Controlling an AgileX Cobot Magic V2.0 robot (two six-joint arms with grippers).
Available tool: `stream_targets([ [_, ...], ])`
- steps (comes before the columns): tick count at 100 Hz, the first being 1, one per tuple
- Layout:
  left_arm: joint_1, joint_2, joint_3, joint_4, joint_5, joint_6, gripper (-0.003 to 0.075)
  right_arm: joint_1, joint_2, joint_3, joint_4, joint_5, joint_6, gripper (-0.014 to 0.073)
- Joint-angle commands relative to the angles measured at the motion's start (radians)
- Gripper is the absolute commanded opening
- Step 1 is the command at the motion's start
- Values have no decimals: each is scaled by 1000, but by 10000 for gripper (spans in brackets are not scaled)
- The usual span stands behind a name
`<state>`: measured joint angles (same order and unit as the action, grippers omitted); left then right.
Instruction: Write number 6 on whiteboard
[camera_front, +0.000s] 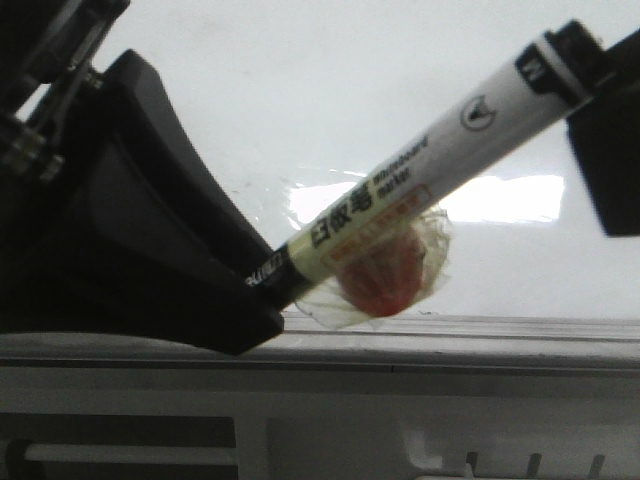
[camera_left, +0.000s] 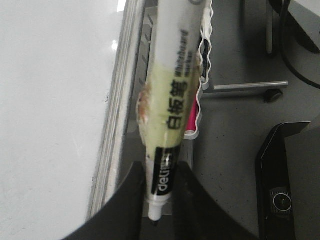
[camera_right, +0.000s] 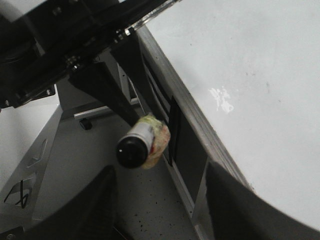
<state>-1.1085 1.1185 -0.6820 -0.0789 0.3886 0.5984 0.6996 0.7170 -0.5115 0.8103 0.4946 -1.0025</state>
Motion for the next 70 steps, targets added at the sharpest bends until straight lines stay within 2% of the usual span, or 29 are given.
stream_targets([
  [1,-8,-22,-34,-6,-78,2,-19,43,34,-33,37,-110,-23,356],
  [40,-8,-22,-34,-6,-107,2,-18,185,142,-33,39,-295,-37,356],
  [70,-8,-22,-34,-6,-107,2,-18,190,238,-108,57,-267,-37,351],
])
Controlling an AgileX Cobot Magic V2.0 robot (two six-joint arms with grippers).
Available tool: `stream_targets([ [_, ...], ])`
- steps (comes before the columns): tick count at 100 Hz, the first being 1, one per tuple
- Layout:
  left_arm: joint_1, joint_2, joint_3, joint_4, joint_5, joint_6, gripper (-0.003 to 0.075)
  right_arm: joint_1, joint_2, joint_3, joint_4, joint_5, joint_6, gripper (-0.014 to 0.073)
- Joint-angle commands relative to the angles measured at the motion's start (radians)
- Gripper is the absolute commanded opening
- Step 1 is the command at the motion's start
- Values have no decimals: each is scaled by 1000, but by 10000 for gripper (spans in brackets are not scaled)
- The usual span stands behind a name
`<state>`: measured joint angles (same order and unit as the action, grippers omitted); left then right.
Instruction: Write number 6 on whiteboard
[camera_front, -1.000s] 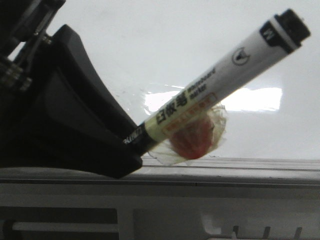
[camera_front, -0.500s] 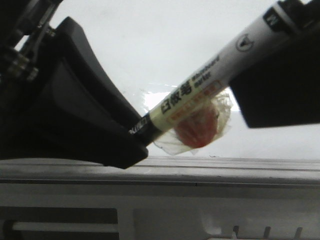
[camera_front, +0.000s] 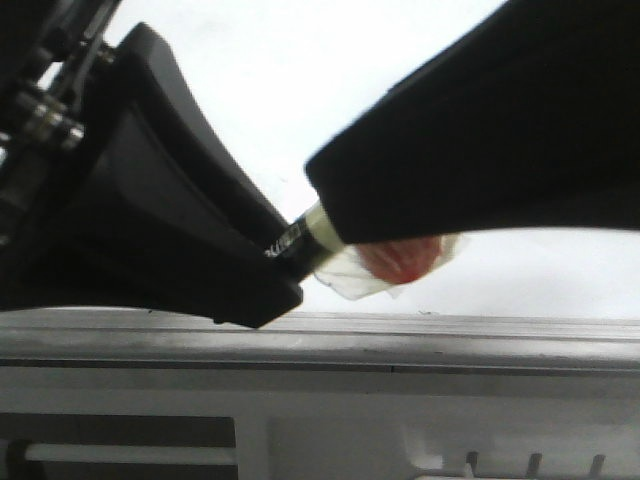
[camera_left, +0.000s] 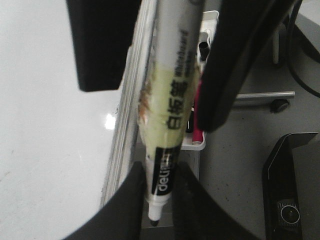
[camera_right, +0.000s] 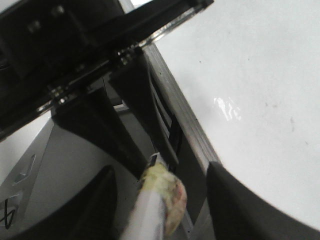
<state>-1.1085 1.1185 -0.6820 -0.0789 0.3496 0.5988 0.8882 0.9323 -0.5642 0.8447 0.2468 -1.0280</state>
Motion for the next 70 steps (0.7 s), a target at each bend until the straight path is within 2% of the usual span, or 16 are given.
stream_targets([
  [1,-8,-22,-34,-6,-68,2,-18,1,26,-59,23,-16,-12,351],
  [10,-8,-22,-34,-6,-68,2,-19,1,66,-68,23,25,-12,290],
  [30,-8,-22,-34,-6,-68,2,-19,1,94,-71,25,56,-12,-73],
  [58,-8,-26,-34,-6,-55,0,-5,1,91,-71,27,72,-12,-70],
  [65,-8,-31,-38,-21,-53,-3,76,1,78,-71,27,72,-12,-69],
  [70,-8,-41,-47,-31,-44,-3,194,-3,64,-71,24,73,-12,-69],
])
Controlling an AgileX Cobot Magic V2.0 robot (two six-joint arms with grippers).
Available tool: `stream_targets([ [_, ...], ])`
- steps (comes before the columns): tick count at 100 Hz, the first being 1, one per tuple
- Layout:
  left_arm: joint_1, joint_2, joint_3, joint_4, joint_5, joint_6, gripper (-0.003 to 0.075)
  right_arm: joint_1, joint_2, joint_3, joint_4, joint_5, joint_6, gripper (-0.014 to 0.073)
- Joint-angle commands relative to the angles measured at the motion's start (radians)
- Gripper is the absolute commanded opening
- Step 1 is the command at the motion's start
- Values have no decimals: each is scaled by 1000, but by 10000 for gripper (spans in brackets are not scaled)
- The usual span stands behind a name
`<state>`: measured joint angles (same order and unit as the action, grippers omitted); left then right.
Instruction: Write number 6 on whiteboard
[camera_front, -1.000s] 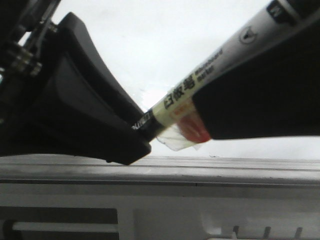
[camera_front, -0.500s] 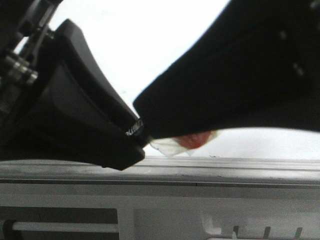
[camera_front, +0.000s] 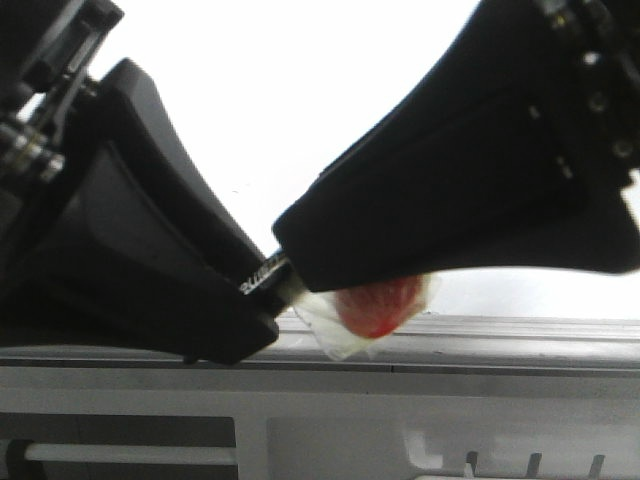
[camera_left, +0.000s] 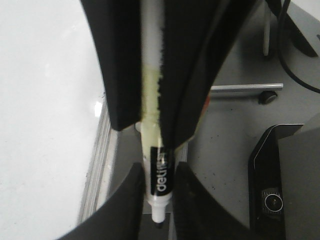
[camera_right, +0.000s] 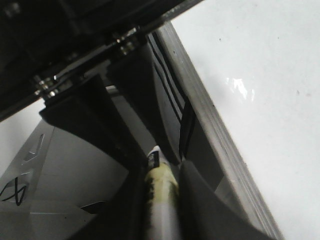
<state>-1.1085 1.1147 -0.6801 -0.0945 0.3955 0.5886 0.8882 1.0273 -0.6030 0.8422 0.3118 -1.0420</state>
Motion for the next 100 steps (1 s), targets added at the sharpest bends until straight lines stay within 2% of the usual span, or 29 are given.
stream_targets([
  [1,-8,-41,-49,-17,-87,8,211,-5,-33,-32,25,8,2,-69],
  [6,-8,-56,-59,-17,-80,3,355,-8,-54,-32,6,8,2,-69],
  [14,-8,-100,-71,-17,-68,0,514,-25,-92,-32,-2,12,6,-59],
  [19,-7,-144,-72,-17,-59,-7,563,-51,-119,-32,-15,26,38,-59],
  [25,-2,-215,-72,-17,-52,-76,564,-85,-156,-32,-87,60,105,-57],
  [32,23,-299,-68,-15,-42,-184,530,-129,-204,-32,-255,145,221,-55],
  [45,103,-468,-33,-15,-35,-341,447,-182,-263,-66,-698,320,476,-55],
  [52,143,-544,-6,-15,-35,-362,426,-188,-285,-114,-827,348,600,-55],
  [60,182,-610,21,-15,-35,-363,410,-188,-312,-184,-816,305,683,-55],
  [70,230,-647,52,-31,-47,-377,360,-188,-325,-247,-763,268,688,-55],
  [77,253,-657,72,-66,-66,-395,265,-188,-314,-257,-787,278,688,-53],
  [90,265,-657,110,-90,-124,-395,-23,-188,-260,-223,-854,269,690,-53],
  [100,265,-657,143,-107,-156,-395,-19,-188,-208,-214,-888,226,700,-53],
])
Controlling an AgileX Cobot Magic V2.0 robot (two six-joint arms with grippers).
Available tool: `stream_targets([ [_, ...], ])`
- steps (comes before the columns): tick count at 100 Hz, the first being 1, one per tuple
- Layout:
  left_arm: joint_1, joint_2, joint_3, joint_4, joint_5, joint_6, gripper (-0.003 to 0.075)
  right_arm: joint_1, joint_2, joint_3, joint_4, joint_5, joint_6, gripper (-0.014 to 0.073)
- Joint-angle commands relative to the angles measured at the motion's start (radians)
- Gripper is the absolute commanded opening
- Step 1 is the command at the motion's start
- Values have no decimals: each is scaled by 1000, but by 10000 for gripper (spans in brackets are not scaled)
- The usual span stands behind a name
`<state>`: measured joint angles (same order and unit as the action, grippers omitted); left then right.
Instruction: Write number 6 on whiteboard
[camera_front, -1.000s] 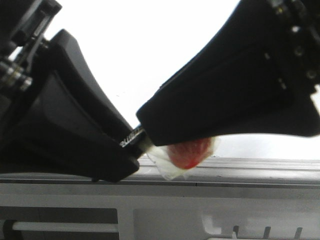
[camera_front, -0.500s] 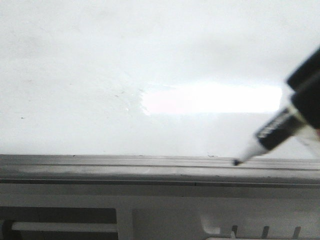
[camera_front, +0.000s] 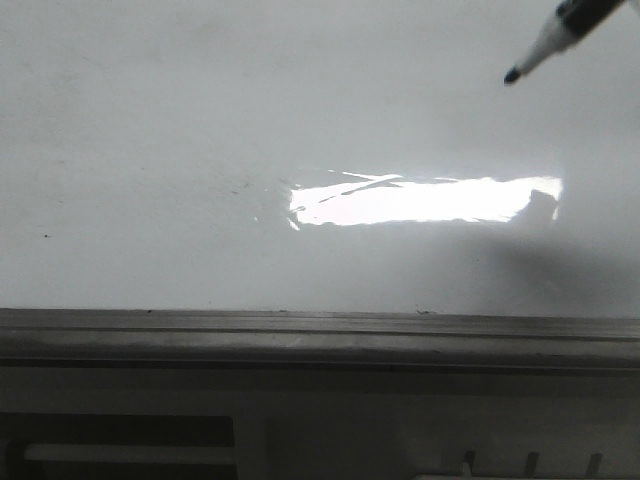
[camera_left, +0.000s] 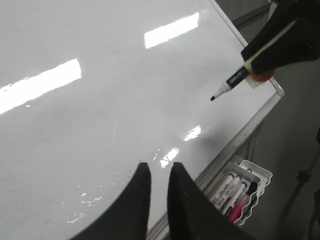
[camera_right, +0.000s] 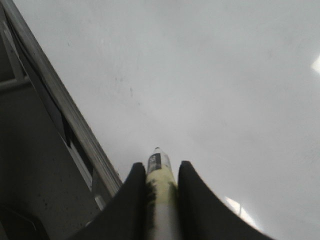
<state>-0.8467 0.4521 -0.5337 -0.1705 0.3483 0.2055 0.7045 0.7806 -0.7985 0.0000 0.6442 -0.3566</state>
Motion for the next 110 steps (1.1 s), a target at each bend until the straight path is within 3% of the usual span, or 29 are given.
stream_targets([
  [1,3,6,1,-32,-109,-12,-19,-4,41,-18,-46,-118,20,-53],
  [20,3,6,27,-55,-107,-12,-19,-6,87,-20,-149,-259,89,-53],
  [56,3,6,27,-58,-107,-12,-19,-21,168,-22,-452,-259,375,-53],
  [82,3,6,27,-58,-109,-12,-19,-42,195,-22,-462,-250,417,-53],
  [110,3,6,27,-58,-111,-12,-19,4,248,-22,-370,-215,419,-53],
])
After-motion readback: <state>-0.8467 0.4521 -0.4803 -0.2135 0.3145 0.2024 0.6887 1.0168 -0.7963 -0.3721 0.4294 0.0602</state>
